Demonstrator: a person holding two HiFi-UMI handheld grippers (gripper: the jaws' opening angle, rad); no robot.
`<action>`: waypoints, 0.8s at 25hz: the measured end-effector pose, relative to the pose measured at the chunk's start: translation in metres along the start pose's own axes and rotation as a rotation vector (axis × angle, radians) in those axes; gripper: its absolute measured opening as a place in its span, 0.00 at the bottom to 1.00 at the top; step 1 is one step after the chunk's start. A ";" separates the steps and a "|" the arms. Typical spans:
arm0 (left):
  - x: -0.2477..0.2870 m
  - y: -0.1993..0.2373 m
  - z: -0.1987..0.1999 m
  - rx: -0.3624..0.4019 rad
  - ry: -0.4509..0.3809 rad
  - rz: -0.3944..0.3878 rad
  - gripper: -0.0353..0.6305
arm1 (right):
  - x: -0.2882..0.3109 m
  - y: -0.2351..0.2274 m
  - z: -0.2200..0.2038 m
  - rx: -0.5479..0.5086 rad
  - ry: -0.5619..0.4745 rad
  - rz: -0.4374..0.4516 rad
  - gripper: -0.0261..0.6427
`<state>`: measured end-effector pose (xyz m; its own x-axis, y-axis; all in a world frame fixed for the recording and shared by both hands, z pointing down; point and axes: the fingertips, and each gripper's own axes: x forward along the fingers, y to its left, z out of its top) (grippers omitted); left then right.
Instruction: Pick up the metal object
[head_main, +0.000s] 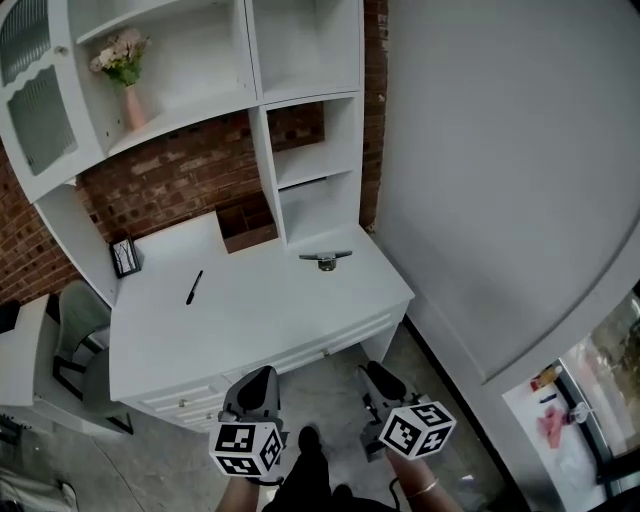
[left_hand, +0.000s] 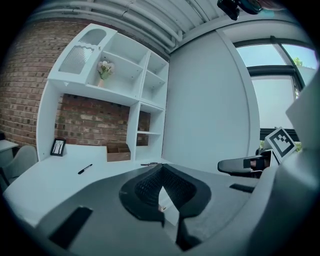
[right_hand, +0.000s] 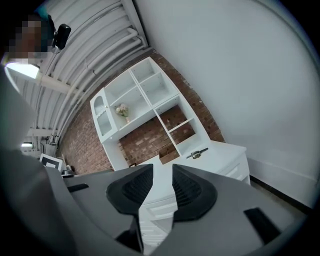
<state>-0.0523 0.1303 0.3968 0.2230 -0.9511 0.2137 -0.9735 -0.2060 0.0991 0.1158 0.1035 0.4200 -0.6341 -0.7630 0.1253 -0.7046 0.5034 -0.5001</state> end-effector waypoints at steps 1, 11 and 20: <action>0.009 0.004 0.001 -0.004 0.000 -0.003 0.07 | 0.008 -0.004 0.002 -0.001 0.001 -0.006 0.18; 0.104 0.059 0.028 -0.006 -0.012 -0.052 0.07 | 0.111 -0.026 0.027 0.066 0.001 -0.026 0.25; 0.169 0.106 0.043 0.001 -0.006 -0.089 0.07 | 0.185 -0.043 0.042 0.188 -0.021 -0.052 0.28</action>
<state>-0.1195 -0.0624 0.4014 0.3086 -0.9303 0.1981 -0.9498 -0.2903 0.1165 0.0418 -0.0767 0.4289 -0.5908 -0.7949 0.1383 -0.6629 0.3804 -0.6449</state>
